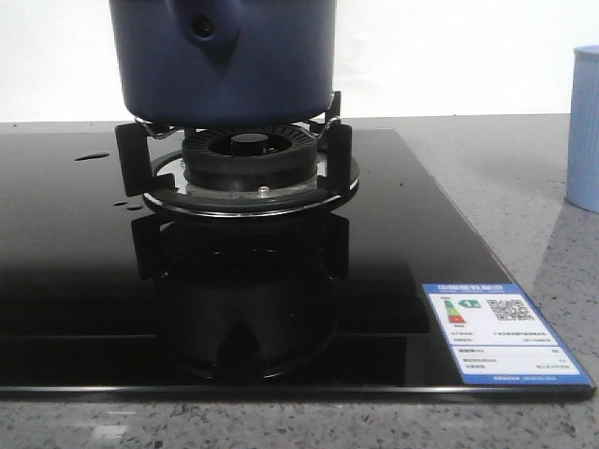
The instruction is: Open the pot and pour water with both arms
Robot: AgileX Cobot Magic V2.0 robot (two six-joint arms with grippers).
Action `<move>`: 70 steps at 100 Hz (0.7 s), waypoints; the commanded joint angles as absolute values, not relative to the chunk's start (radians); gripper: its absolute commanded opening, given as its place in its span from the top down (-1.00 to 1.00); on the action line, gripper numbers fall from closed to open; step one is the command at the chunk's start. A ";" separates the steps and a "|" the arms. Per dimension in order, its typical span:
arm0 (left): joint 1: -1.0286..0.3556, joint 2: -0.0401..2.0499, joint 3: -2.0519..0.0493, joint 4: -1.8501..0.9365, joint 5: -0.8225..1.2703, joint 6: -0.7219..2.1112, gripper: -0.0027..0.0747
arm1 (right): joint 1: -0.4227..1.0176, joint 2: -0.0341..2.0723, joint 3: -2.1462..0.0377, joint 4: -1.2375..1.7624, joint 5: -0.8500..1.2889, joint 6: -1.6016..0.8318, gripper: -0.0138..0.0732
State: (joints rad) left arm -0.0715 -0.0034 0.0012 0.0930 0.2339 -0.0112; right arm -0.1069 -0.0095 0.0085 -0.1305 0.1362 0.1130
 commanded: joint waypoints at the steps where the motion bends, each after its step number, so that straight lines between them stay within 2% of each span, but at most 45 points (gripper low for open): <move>1: -0.067 -0.029 0.035 0.000 0.034 -0.011 0.98 | -0.112 -0.026 0.036 -0.133 -0.144 0.106 0.84; 22: -0.067 -0.029 0.035 -0.316 -0.177 -0.011 0.98 | -0.112 -0.026 0.036 -0.107 -0.385 0.185 0.84; 45: -0.067 -0.029 0.028 -0.933 -0.267 -0.016 0.98 | -0.112 -0.026 0.036 0.009 -0.267 0.244 0.84; 55: -0.067 -0.029 0.028 -1.144 -0.172 -0.016 0.98 | -0.112 -0.026 0.030 0.118 -0.241 0.251 0.84; 63: -0.067 -0.029 0.019 -1.137 -0.066 -0.014 0.98 | -0.112 -0.026 0.001 0.183 -0.217 0.267 0.84; 70: -0.067 -0.029 0.002 -1.098 0.041 -0.005 0.98 | -0.112 -0.018 -0.046 0.210 -0.101 0.267 0.84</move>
